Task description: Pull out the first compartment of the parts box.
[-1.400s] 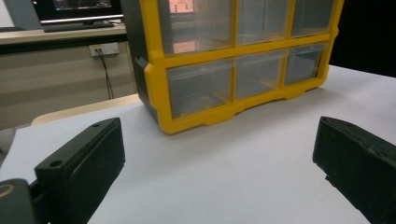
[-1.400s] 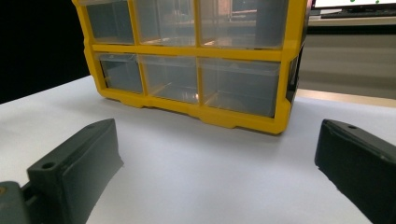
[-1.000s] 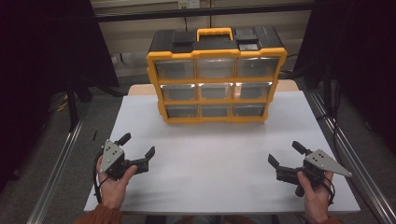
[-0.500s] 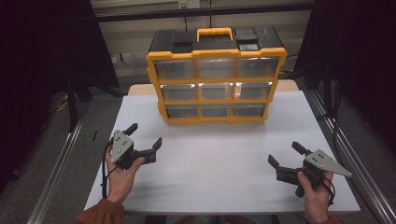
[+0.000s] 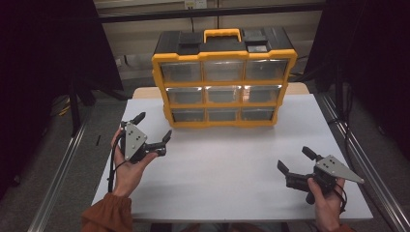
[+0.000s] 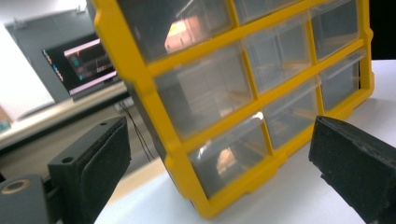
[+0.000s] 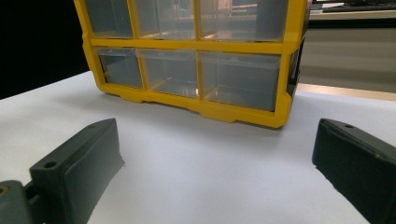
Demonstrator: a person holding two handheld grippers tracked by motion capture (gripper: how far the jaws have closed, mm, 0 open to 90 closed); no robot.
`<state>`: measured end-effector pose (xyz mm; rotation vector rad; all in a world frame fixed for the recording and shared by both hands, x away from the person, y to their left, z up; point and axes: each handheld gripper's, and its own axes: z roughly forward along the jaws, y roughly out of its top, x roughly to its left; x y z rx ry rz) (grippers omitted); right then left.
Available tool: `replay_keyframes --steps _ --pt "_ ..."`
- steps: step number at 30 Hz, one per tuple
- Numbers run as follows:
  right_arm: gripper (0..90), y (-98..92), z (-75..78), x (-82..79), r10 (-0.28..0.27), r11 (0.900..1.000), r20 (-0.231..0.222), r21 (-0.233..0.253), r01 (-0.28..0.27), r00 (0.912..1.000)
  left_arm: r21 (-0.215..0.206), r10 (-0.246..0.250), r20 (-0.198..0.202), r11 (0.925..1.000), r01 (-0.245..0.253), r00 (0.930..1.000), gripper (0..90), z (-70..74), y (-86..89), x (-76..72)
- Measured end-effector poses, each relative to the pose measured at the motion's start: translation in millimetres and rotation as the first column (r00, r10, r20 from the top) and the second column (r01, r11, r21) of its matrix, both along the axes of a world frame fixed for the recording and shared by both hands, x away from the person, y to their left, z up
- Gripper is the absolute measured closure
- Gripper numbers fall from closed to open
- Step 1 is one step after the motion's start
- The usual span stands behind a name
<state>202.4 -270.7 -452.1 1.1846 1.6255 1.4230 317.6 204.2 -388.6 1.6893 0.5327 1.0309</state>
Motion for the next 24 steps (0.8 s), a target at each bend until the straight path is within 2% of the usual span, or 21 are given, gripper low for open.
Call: replay_keyframes --steps 1,5,6,8,9,10,11,12,13,15,18,19,20,21,22,23,24 --pt "0.9 0.1 -0.1 0.1 -0.001 1.000 0.001 -0.001 0.001 1.0000 0.000 0.002 0.008 1.0000 -0.002 1.0000 5.5 1.1 -1.4 0.5" --pt "0.9 0.4 0.2 -0.2 -0.002 1.000 0.002 0.005 0.002 1.0000 0.046 -0.010 0.042 0.9989 0.008 0.9991 4.3 10.6 -4.8 6.5" --pt "0.9 0.2 0.1 -0.1 -0.001 1.000 0.003 0.002 0.001 1.0000 0.044 -0.005 0.048 0.9990 0.003 0.9989 4.3 12.3 -6.8 8.8" --pt "0.9 0.2 0.2 -0.1 -0.002 1.000 0.004 0.004 0.002 1.0000 0.065 0.003 0.049 0.9978 -0.007 0.9988 4.5 12.9 -9.4 12.5" --pt "0.9 0.3 0.1 -0.1 -0.001 1.000 0.003 0.004 0.001 1.0000 0.079 0.007 0.052 0.9968 -0.011 0.9986 4.5 12.8 -11.1 13.7" --pt "0.9 0.3 0.1 -0.1 0.001 1.000 0.000 0.005 -0.001 1.0000 0.118 0.019 0.075 0.9926 -0.027 0.9970 4.7 12.3 -14.0 15.5" --pt "0.8 0.5 -0.4 0.2 0.003 1.000 -0.001 0.002 -0.003 1.0000 0.127 0.024 0.079 0.9914 -0.033 0.9966 4.6 11.9 -15.3 16.2" --pt "0.7 0.5 -0.5 0.4 0.005 1.000 0.000 0.001 -0.005 1.0000 0.157 0.025 0.093 0.9868 -0.040 0.9954 4.6 12.1 -17.2 17.7" --pt "0.7 0.9 -0.5 0.2 0.006 1.000 -0.005 0.004 -0.006 1.0000 0.153 0.016 0.091 0.9877 -0.030 0.9957 4.6 12.0 -18.3 18.7" --pt "0.7 1.0 -0.4 0.3 0.005 1.000 -0.004 0.006 -0.005 1.0000 0.169 0.008 0.112 0.9852 -0.027 0.9937 4.2 13.0 -20.9 20.9" --pt "0.7 0.3 -0.5 0.3 0.006 1.000 -0.006 0.005 -0.006 1.0000 0.252 -0.013 0.173 0.9672 -0.031 0.9848 5.1 18.8 -25.4 25.9" --pt "0.7 0.2 -0.4 0.1 0.006 1.000 -0.006 0.003 -0.006 1.0000 0.256 -0.016 0.183 0.9663 -0.032 0.9830 4.8 19.9 -26.4 26.6" --pt "0.7 0.4 -0.5 0.2 0.004 1.000 -0.002 0.002 -0.004 1.0000 0.281 -0.014 0.207 0.9587 -0.046 0.9783 4.8 23.8 -27.5 28.2" --pt "0.6 0.9 -0.4 0.1 0.006 1.000 -0.002 0.004 -0.006 1.0000 0.280 -0.013 0.218 0.9587 -0.050 0.9759 4.4 25.4 -28.4 28.6" --pt "0.6 1.2 -0.4 0.1 0.005 1.000 0.000 0.004 -0.005 1.0000 0.305 -0.024 0.238 0.9509 -0.051 0.9710 4.1 28.9 -29.0 29.4" --pt "0.6 1.4 -0.4 0.3 0.008 1.000 0.000 0.004 -0.008 1.0000 0.313 -0.018 0.251 0.9477 -0.064 0.9677 4.1 30.2 -29.9 29.3" --pt "0.6 1.5 -0.4 0.4 0.009 1.000 0.000 0.005 -0.009 1.0000 0.330 -0.019 0.273 0.9409 -0.076 0.9617 4.2 33.4 -30.7 29.9"
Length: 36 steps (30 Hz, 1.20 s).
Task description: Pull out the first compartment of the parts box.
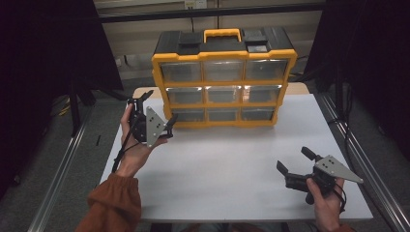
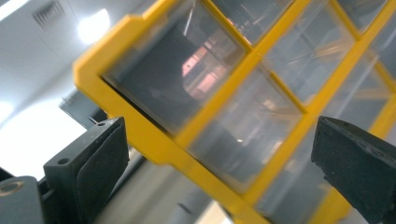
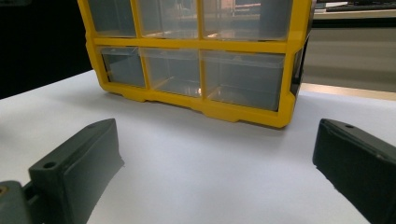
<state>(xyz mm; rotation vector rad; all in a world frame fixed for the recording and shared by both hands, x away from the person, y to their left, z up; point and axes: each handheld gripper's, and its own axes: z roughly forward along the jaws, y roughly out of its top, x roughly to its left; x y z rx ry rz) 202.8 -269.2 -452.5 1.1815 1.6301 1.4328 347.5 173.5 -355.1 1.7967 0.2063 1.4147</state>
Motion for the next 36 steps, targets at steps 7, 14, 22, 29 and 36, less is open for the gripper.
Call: replay_keyframes --steps 7,14,22,29,36 --pt "0.5 -0.3 0.2 -0.5 -0.002 1.000 0.001 0.000 0.002 1.0000 0.061 0.029 0.100 0.9975 -0.036 0.9945 7.0 8.8 -0.5 8.8" --pt "0.2 0.0 0.3 -0.5 0.002 1.000 0.002 0.005 -0.002 1.0000 0.145 0.048 0.168 0.9868 -0.072 0.9847 9.5 14.9 -7.4 14.7" --pt "0.1 -0.1 0.6 -0.9 0.001 1.000 0.002 0.006 -0.001 1.0000 0.193 0.025 0.229 0.9786 -0.070 0.9732 9.7 22.6 -18.0 25.9" --pt "0.0 -0.2 0.8 -1.2 -0.001 1.000 0.006 0.006 0.001 1.0000 0.273 0.032 0.272 0.9559 -0.109 0.9619 9.6 30.1 -23.0 37.7" --pt "0.0 -0.2 0.8 -1.2 0.000 1.000 0.007 0.007 0.000 1.0000 0.323 0.074 0.308 0.9295 -0.177 0.9486 15.0 32.4 -25.1 46.9"
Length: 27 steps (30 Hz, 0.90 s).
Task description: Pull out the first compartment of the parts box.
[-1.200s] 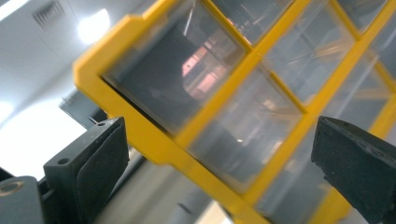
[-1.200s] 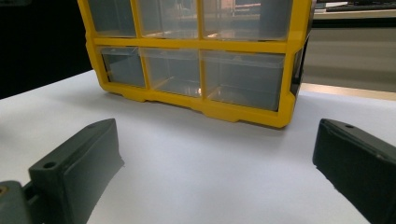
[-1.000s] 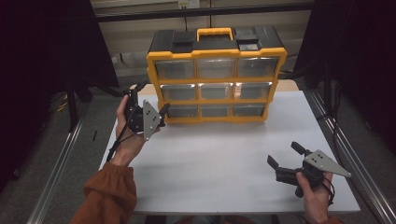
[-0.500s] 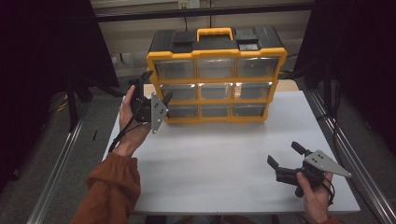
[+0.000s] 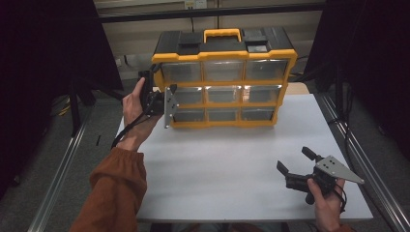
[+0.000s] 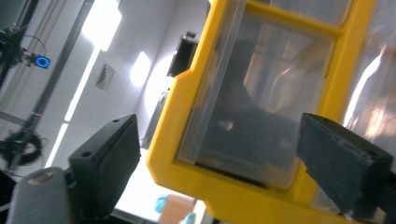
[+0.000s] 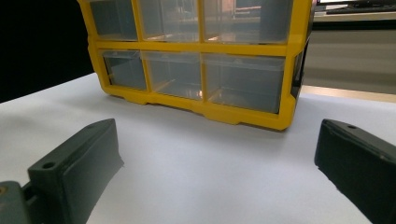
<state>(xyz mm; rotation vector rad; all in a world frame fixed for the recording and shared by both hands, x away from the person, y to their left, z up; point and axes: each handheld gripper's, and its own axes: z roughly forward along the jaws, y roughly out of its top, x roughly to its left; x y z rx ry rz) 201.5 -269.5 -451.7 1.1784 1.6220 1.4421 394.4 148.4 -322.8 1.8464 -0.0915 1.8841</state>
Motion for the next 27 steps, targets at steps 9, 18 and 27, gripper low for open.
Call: replay_keyframes --steps 9,18,27 --pt "0.0 -0.3 -0.1 -0.1 -0.003 1.000 0.000 0.004 0.003 1.0000 0.103 0.033 0.055 0.9939 -0.038 0.9979 36.5 -2.9 -3.5 9.1" --pt "0.0 -0.2 0.4 -0.9 0.002 1.000 -0.001 0.003 -0.002 1.0000 0.134 0.046 0.056 0.9895 -0.053 0.9974 52.1 -2.1 -7.1 15.6" --pt "0.0 -0.1 0.1 -0.9 0.011 1.000 -0.002 0.000 -0.011 0.9999 0.149 0.066 0.076 0.9858 -0.076 0.9949 62.7 -0.9 -6.8 18.2"
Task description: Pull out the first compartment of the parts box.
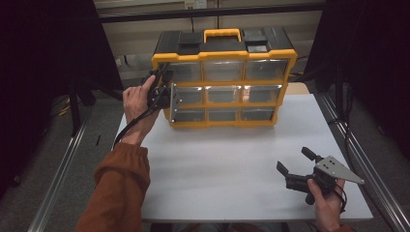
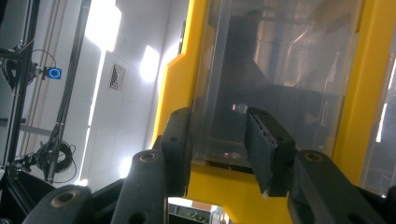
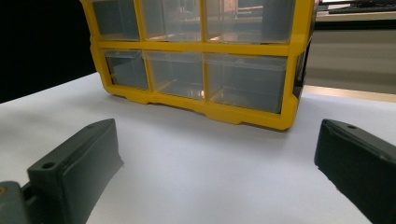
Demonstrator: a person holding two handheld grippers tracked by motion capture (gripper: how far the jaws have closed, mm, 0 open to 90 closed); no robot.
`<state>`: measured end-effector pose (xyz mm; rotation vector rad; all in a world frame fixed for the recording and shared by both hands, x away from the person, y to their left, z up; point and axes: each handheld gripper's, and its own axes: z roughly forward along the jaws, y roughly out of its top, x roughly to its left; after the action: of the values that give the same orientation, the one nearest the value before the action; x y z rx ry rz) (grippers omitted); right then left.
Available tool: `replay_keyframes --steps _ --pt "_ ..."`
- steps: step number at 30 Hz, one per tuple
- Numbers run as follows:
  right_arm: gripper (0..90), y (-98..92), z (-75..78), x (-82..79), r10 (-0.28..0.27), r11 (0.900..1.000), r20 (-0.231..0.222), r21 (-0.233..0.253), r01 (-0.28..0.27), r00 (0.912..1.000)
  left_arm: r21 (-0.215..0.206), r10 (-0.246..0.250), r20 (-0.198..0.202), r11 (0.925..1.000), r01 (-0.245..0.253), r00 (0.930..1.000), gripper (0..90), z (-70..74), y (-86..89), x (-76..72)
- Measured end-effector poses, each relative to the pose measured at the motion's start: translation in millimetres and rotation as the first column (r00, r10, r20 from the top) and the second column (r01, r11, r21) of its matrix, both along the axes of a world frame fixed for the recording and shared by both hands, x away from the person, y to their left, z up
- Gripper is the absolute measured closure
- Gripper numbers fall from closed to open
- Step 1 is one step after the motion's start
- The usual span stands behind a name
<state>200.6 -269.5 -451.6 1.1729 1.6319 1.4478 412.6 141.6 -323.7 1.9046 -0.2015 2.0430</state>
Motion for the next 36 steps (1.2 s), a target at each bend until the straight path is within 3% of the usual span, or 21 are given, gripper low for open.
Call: replay_keyframes --steps 1,3,9,14,18,22,26,27,30,36 --pt "0.0 0.2 0.1 -0.1 0.001 1.000 0.000 -0.001 -0.001 1.0000 0.022 0.006 0.009 0.9997 -0.006 0.9999 64.7 0.2 -0.6 0.1" --pt "0.0 0.7 0.3 -0.3 0.002 1.000 0.003 -0.001 -0.002 1.0000 0.007 0.002 0.013 1.0000 -0.002 0.9999 66.8 -0.1 -0.5 1.1" --pt "0.0 0.1 0.2 -0.3 0.002 1.000 0.000 -0.001 -0.002 1.0000 0.038 0.036 0.064 0.9985 -0.038 0.9973 75.1 -2.2 -3.7 1.5" --pt "0.0 0.3 0.4 -0.6 0.004 1.000 -0.002 0.001 -0.004 1.0000 0.021 0.044 0.071 0.9987 -0.046 0.9965 80.0 -1.7 -4.7 1.7" --pt "0.0 0.7 0.3 -0.5 0.001 1.000 0.003 -0.001 -0.001 1.0000 0.022 0.043 0.076 0.9987 -0.045 0.9962 80.6 -2.0 -4.6 2.0" --pt "0.0 0.6 0.2 -0.3 0.005 1.000 0.004 -0.001 -0.005 1.0000 0.056 0.058 0.094 0.9964 -0.063 0.9938 81.7 -2.7 -5.3 1.8" --pt "0.0 0.5 0.4 -0.5 0.002 1.000 -0.001 0.001 -0.002 1.0000 0.030 0.057 0.108 0.9977 -0.060 0.9926 82.5 -2.4 -6.4 2.4" --pt "0.0 0.8 0.3 -0.3 0.000 1.000 0.002 0.003 0.000 1.0000 0.022 0.052 0.084 0.9983 -0.054 0.9951 82.2 -2.1 -5.4 2.9" --pt "0.0 0.6 0.3 -0.3 0.001 1.000 0.004 0.001 -0.001 1.0000 0.046 0.056 0.101 0.9971 -0.061 0.9933 82.5 -2.1 -5.9 2.1" --pt "0.0 0.7 0.2 -0.2 0.002 1.000 0.006 0.001 -0.002 1.0000 0.034 0.052 0.094 0.9979 -0.055 0.9942 82.6 -3.1 -5.1 1.6"
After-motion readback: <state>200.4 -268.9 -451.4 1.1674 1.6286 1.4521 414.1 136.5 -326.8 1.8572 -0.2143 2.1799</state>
